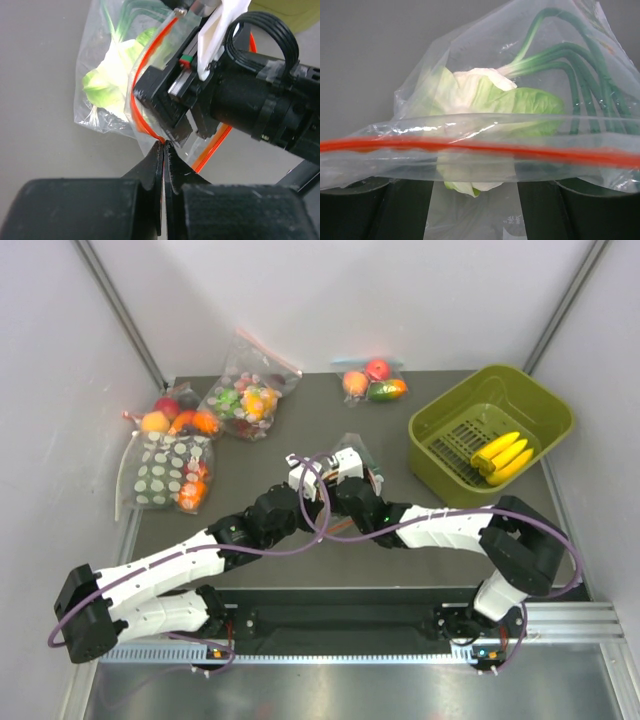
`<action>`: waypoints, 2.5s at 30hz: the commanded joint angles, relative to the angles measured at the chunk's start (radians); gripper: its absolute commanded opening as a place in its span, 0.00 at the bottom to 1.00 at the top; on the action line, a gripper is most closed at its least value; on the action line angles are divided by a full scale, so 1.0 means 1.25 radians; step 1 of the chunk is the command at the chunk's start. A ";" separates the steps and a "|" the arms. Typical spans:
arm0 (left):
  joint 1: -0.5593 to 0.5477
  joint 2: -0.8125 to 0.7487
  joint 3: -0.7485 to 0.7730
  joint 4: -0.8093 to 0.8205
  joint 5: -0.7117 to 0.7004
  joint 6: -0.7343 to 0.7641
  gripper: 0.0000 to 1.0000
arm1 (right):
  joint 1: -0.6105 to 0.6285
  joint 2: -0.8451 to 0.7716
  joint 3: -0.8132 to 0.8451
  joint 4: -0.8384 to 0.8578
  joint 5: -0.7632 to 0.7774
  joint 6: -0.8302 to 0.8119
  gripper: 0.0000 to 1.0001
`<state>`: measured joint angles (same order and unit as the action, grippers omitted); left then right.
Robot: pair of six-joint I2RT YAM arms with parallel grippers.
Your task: Open the zip-top bag and remove the fake food
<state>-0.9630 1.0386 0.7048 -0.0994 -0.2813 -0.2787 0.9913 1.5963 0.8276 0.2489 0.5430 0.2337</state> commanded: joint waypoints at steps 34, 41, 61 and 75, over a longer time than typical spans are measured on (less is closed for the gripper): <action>0.012 -0.010 -0.009 0.034 0.052 -0.009 0.00 | -0.092 0.175 0.088 0.078 -0.169 0.025 0.94; 0.014 -0.005 -0.012 0.035 0.054 -0.005 0.00 | -0.125 0.223 0.087 0.104 -0.248 0.040 0.92; 0.059 0.065 0.003 0.061 0.068 -0.029 0.00 | -0.110 -0.031 -0.030 0.051 -0.209 0.036 0.07; 0.092 0.112 0.022 0.072 0.063 -0.051 0.00 | -0.074 -0.242 -0.102 -0.052 -0.075 0.033 0.05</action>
<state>-0.8631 1.1709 0.6941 -0.0593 -0.1951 -0.3244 0.8822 1.3685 0.7055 0.1905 0.3935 0.2810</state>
